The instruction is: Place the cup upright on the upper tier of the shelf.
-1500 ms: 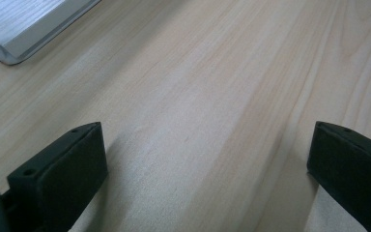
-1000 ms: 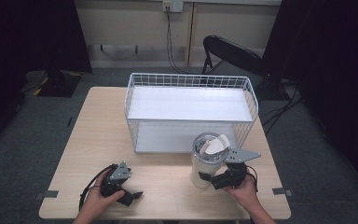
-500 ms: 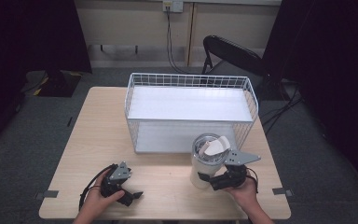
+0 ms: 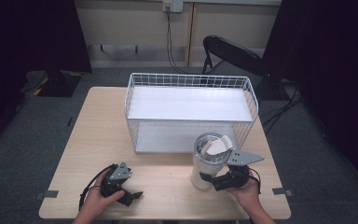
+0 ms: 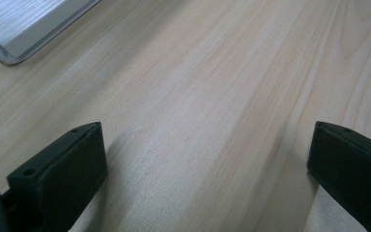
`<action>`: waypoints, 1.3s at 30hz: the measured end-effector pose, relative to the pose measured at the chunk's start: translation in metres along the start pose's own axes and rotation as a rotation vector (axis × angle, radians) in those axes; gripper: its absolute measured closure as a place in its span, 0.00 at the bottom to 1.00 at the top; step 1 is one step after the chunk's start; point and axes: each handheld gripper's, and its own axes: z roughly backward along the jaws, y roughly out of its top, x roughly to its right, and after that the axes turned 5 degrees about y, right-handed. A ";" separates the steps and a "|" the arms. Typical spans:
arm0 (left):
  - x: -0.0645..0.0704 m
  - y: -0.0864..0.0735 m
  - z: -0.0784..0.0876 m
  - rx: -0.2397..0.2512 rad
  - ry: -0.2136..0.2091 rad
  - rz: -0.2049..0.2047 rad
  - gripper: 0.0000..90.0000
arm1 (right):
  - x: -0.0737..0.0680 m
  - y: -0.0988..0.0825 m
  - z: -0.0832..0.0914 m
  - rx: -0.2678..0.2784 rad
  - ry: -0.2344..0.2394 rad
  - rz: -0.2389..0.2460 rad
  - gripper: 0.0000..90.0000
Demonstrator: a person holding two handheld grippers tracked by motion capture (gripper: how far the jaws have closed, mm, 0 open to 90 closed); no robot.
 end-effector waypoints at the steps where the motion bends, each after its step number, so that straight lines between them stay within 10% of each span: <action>1: 0.000 0.000 0.000 0.000 0.000 0.000 0.00 | 0.000 0.002 0.001 0.004 0.004 -0.004 0.11; 39: 0.000 0.000 0.000 0.000 0.000 0.000 0.00 | 0.025 0.063 0.029 0.034 0.008 -0.075 0.11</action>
